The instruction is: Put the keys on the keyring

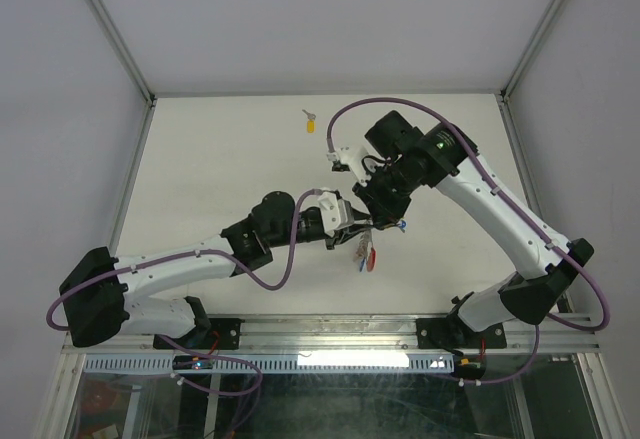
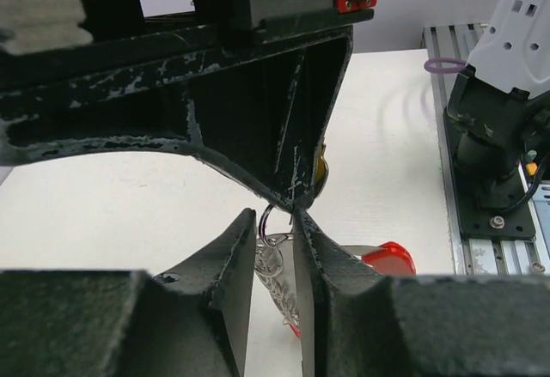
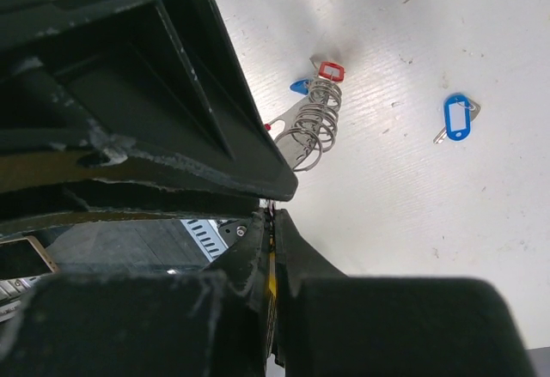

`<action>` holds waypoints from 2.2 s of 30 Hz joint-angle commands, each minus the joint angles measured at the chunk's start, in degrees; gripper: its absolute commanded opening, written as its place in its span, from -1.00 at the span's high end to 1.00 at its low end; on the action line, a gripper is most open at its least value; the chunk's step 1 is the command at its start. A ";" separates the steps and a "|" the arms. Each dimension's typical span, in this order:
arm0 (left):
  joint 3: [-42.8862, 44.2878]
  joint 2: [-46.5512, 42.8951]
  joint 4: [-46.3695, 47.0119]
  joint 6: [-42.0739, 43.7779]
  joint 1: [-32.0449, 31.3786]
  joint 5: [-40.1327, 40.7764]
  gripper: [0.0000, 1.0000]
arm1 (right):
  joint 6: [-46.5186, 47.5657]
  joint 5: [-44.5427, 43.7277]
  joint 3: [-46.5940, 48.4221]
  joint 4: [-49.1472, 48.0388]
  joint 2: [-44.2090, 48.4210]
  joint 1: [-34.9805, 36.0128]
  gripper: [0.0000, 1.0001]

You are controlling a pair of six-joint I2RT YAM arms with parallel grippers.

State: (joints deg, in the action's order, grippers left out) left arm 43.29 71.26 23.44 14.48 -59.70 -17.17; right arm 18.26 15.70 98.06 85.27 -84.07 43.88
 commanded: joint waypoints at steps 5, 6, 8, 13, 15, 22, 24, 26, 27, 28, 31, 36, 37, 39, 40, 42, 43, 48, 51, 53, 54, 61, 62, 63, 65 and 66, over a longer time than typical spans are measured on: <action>3.66 0.36 -1.44 2.35 -0.73 -1.35 0.62 | -0.68 0.94 0.86 -1.43 1.05 0.33 1.00; 3.73 0.37 -1.85 2.63 -0.76 -1.44 0.65 | -0.61 0.86 0.89 -1.30 1.02 0.33 1.00; 3.96 0.36 -2.58 3.15 -0.77 -1.46 0.72 | -0.44 0.96 0.74 -1.20 0.94 0.33 1.00; 4.27 0.34 -3.96 4.13 -0.77 -1.73 1.00 | -0.11 0.74 0.66 -0.81 0.86 0.42 1.00; 4.45 0.49 -4.26 4.40 -0.77 -1.89 1.00 | -0.07 0.85 0.58 -0.93 0.99 0.43 1.00; 5.33 1.14 -6.66 6.25 -1.16 -2.66 1.00 | -0.41 3.22 -0.06 -2.87 1.61 0.42 1.00; 5.66 1.32 -7.79 6.68 -1.35 -2.76 0.84 | -0.44 3.53 -0.14 -3.27 1.66 0.43 1.00; 5.81 1.39 -8.41 7.07 -1.59 -2.34 0.71 | -0.50 3.49 -0.22 -3.28 1.57 0.42 1.00; 5.76 1.42 -8.61 7.25 -1.70 -1.95 0.68 | -0.57 3.46 -0.24 -3.33 1.55 0.42 1.00; 5.76 1.38 -8.85 7.42 -1.80 -1.58 0.67 | -0.66 3.60 -0.27 -3.34 1.54 0.42 1.00; 5.85 1.51 -9.02 7.65 -2.04 0.01 0.68 | -0.76 4.25 -0.56 -3.74 1.63 0.42 1.00; 6.32 1.80 -9.08 7.91 -2.17 1.90 0.82 | -0.95 5.27 -0.99 -4.40 1.66 0.42 1.00; 6.40 1.90 -9.08 7.97 -2.25 2.00 0.83 | -1.02 5.40 -1.06 -4.52 1.63 0.49 1.00; 6.46 2.02 -9.03 8.14 -2.30 1.97 0.83 | -1.03 5.62 -1.14 -4.76 1.63 0.42 1.00; 6.56 2.07 -9.08 8.19 -2.34 1.89 0.84 | -1.08 5.65 -1.18 -4.89 1.72 0.42 1.00; 6.56 2.08 -9.05 8.42 -2.43 1.79 0.99 | -1.20 5.53 -1.43 -5.31 1.89 0.42 1.00; 6.49 2.01 -9.17 8.51 -2.44 1.79 1.00 | -1.29 5.29 -1.59 -5.41 1.96 0.42 1.00; 4.32 0.47 -6.51 7.94 -2.52 3.77 1.00 | -2.13 3.74 -3.90 -8.17 3.89 0.42 1.00; 0.35 -1.86 -0.34 5.39 -2.52 6.54 1.00 | -3.63 3.60 -6.82 -12.17 5.88 0.42 0.95; -1.31 -2.85 2.12 3.48 -2.52 8.55 1.00 | -5.20 4.35 -9.50 -16.50 7.67 0.34 0.84; -1.95 -3.07 2.80 2.73 -2.52 8.97 1.00 | -6.27 4.74 -11.51 -19.10 8.63 0.33 0.77; -6.42 -4.74 8.27 -1.76 -2.52 11.67 1.00 | -16.86 3.19 -18.29 -32.98 14.39 -0.05 0.13; -7.13 -5.02 8.82 -2.17 -2.52 12.12 1.00 | -18.67 2.14 -19.06 -34.61 15.22 -0.18 0.10; -7.68 -5.22 9.31 -2.55 -2.52 12.62 1.00 | -21.26 0.23 -20.06 -36.39 16.24 -0.19 0.09; -8.46 -5.63 10.50 -3.25 -2.51 13.48 1.00 | -26.23 -4.01 -23.00 -40.56 18.32 -0.35 0.09; -8.89 -5.80 11.01 -3.52 -2.52 13.93 1.00 | -27.76 -5.11 -24.72 -42.95 19.54 -0.37 0.09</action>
State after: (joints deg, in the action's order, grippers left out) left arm 35.31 68.23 26.24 13.91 -61.58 -6.20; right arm 1.32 16.69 77.06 55.48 -69.34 43.94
